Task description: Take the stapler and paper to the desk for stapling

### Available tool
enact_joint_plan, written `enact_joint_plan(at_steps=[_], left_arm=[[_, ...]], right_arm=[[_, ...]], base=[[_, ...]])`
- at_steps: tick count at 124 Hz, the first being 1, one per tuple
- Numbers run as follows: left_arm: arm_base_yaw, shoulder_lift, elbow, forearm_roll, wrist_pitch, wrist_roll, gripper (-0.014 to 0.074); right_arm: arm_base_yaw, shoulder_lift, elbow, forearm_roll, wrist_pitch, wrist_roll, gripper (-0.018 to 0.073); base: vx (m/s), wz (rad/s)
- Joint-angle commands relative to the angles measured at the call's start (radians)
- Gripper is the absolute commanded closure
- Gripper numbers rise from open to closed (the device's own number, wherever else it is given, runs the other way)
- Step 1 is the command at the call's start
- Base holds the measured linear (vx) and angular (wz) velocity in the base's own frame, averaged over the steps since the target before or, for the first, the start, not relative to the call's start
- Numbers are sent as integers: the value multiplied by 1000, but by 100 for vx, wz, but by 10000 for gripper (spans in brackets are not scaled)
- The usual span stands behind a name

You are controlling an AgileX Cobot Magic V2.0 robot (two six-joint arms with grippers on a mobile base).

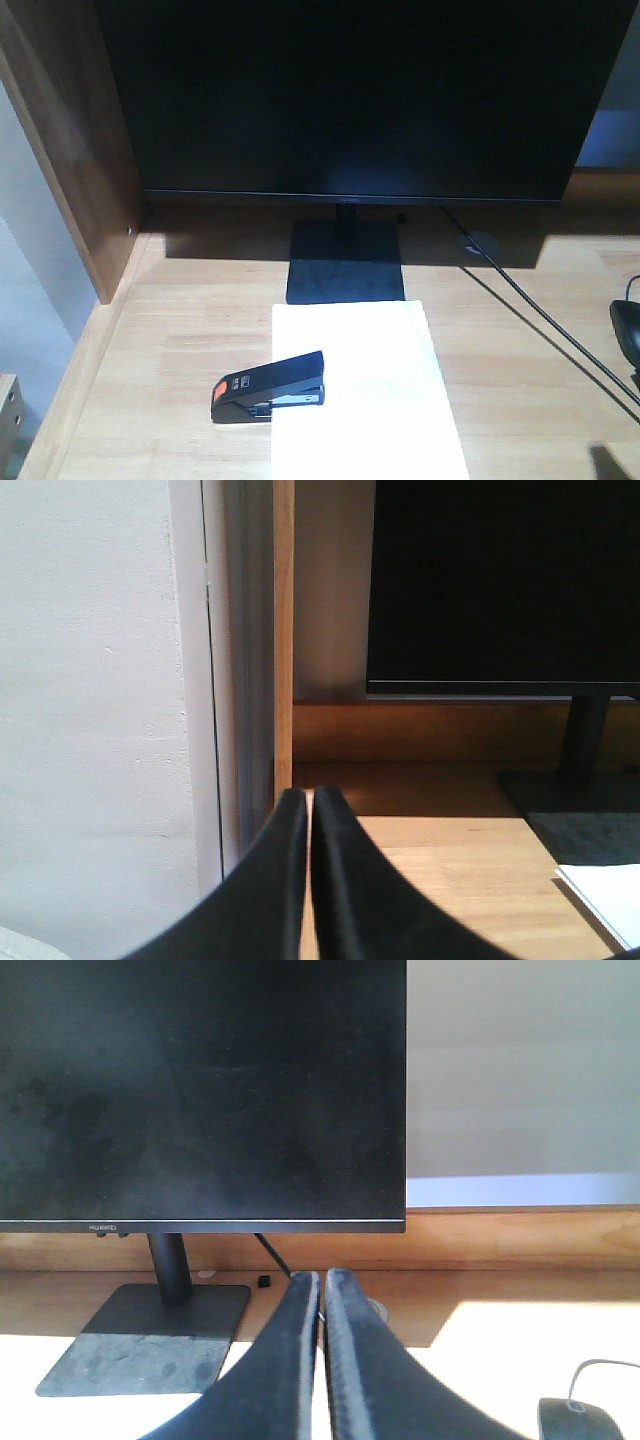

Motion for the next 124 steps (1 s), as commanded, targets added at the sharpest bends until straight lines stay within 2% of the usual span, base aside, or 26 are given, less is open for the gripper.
enact_joint_plan(at_steps=[1, 12, 26, 44, 62, 69, 124], left_arm=[[1, -15, 9, -9, -71, -9, 603], [1, -15, 9, -9, -71, -9, 603], [1, -15, 9, -9, -71, -8, 603], [1, -15, 9, -9, -71, -8, 603], [1, -15, 9, -9, -71, -8, 603], [1, -15, 9, -9, -71, -8, 603], [1, -15, 9, -9, -70, -8, 603]], right_arm=[[-1, 8, -27, -7, -45, -59, 561], [-13, -12, -4, 56, -56, -144, 561], [-58, -66, 53, 115, -62, -191, 561], [-111, -165, 151, 126, -62, -192, 561], [-119, -271, 242, 127, -70, -192, 561], [-119, -326, 240, 125, -7, -194, 561], [-119, -321, 240, 127, -7, -214, 561]], base=[[0, 0], [0, 0], [0, 0], [0, 0], [0, 0], [0, 0], [0, 0]])
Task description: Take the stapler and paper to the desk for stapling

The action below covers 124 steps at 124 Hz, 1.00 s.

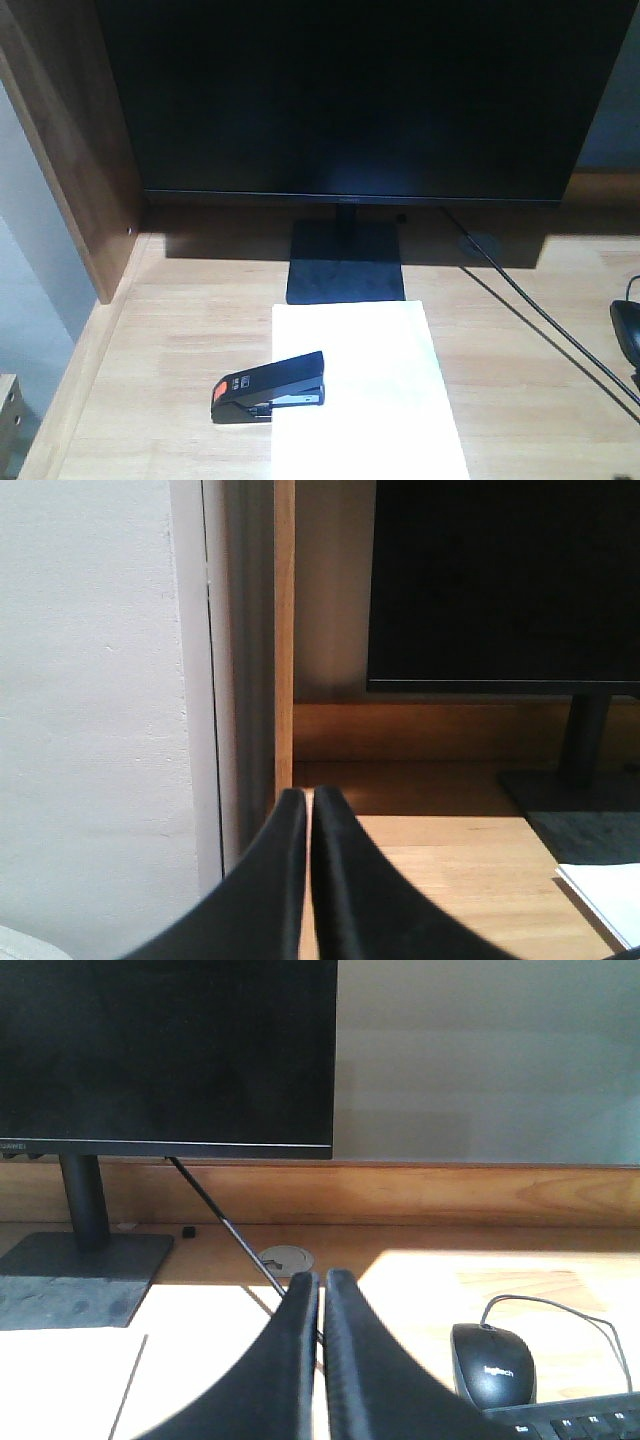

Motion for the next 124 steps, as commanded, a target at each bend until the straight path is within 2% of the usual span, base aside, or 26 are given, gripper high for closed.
enact_joint_plan(at_steps=[1, 124], left_arm=[[1, -14, 9, -9, -73, -8, 603], [1, -14, 9, -9, -73, -8, 603]], right_arm=[[-8, -10, 5, -3, -70, -10, 561], [-8, -10, 5, -3, -70, -10, 561]], base=[[0, 0], [0, 0]])
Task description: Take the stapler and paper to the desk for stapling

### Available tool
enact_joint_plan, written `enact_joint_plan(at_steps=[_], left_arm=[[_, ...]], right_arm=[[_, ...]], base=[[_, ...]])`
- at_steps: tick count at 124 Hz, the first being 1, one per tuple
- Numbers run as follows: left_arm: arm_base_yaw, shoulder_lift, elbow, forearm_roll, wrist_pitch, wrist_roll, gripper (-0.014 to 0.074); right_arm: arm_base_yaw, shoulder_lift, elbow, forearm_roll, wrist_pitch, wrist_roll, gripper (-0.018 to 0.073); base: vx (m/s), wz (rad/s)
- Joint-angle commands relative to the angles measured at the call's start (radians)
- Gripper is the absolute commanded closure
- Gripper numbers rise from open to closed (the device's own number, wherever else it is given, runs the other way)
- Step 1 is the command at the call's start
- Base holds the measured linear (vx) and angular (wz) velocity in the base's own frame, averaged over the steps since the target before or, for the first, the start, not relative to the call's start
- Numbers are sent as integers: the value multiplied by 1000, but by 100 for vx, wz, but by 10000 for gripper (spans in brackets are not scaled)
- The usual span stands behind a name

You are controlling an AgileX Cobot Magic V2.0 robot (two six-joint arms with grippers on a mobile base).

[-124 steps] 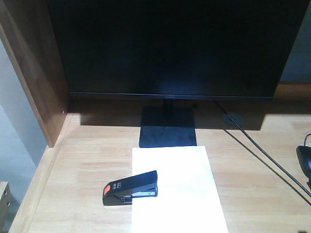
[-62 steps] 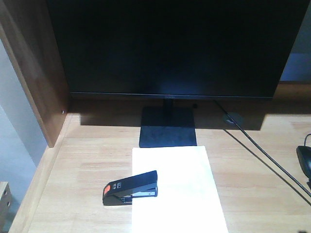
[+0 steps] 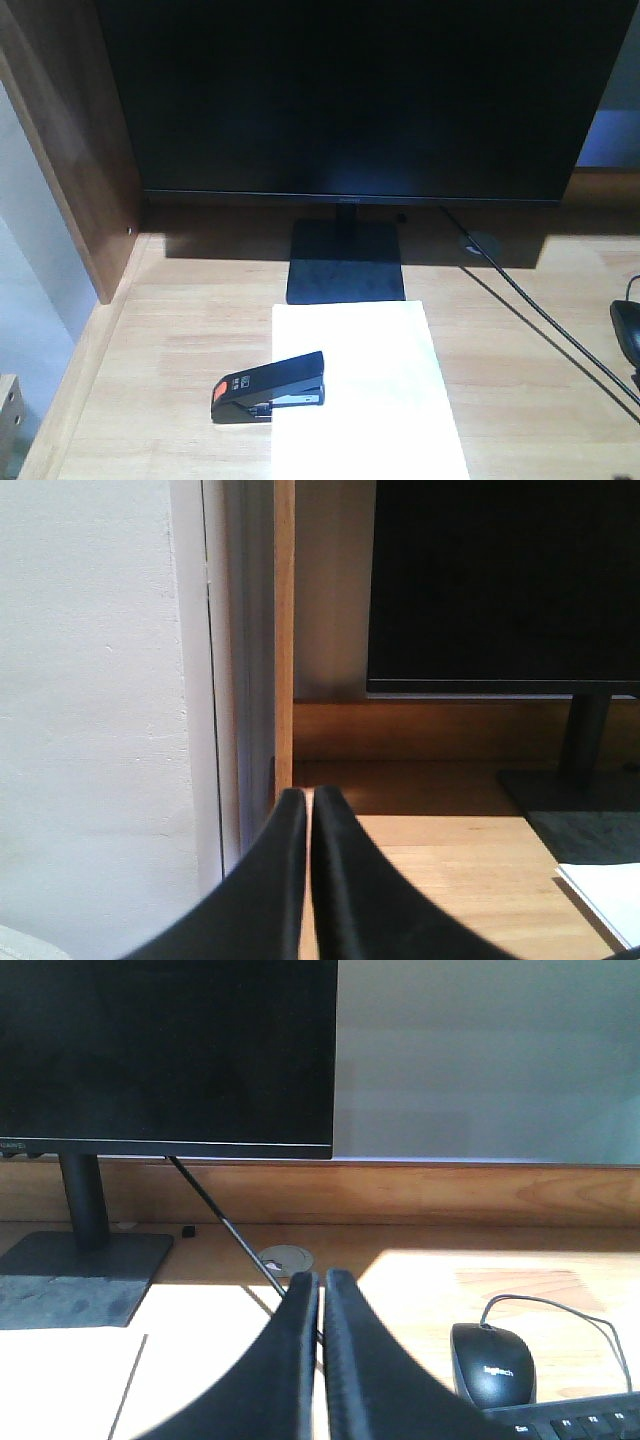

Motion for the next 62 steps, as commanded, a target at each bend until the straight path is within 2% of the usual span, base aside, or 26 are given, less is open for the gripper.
enact_joint_plan(at_steps=[1, 62], left_arm=[[1, -14, 9, -9, -73, -8, 603], [1, -14, 9, -9, -73, -8, 603]], right_arm=[[-8, -10, 5, -3, -71, -8, 561], [-8, -10, 5, -3, -71, -8, 561]], base=[[0, 0], [0, 0]])
